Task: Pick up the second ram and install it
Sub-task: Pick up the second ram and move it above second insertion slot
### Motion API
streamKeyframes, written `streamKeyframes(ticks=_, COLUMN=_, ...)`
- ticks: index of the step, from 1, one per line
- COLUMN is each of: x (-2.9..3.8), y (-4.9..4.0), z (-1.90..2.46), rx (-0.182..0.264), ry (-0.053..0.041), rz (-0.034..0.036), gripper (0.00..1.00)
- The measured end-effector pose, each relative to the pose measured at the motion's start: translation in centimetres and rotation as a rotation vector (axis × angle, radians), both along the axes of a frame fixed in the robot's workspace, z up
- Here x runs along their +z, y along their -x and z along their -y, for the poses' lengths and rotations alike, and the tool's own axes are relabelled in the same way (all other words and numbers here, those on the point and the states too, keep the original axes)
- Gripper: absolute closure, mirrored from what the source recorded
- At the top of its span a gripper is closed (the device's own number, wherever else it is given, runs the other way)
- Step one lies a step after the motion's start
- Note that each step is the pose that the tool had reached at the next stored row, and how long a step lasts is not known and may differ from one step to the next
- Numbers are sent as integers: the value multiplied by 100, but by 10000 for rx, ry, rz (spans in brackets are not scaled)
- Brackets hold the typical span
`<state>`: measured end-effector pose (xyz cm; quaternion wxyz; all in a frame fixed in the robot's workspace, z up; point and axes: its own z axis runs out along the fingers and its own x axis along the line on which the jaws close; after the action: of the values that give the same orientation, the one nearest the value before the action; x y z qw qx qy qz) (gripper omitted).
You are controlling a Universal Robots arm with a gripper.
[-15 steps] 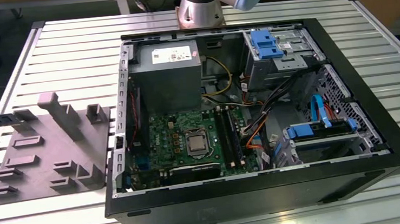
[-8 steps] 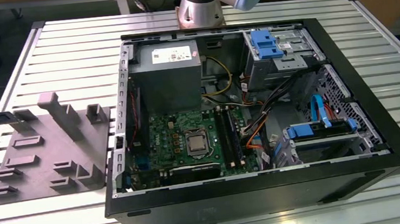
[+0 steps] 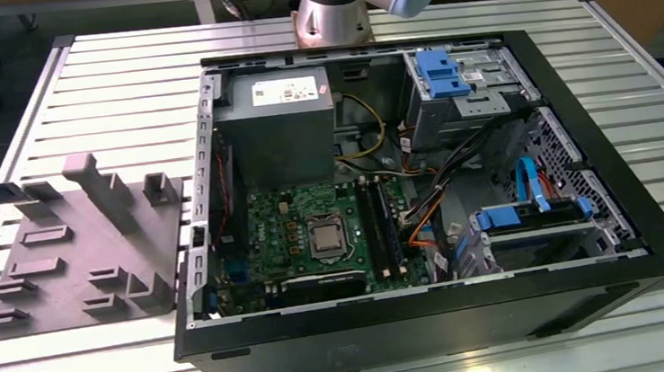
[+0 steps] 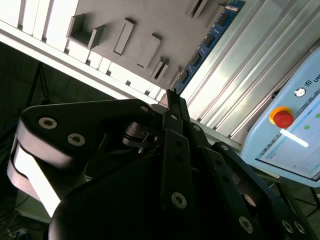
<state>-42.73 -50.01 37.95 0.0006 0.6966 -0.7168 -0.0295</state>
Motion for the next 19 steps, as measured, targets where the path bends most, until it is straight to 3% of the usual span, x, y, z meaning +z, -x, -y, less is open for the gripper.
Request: streamKeyframes(ticks=19, x=51, y=1, z=0, rx=0, ry=-50, rz=2, gripper=88)
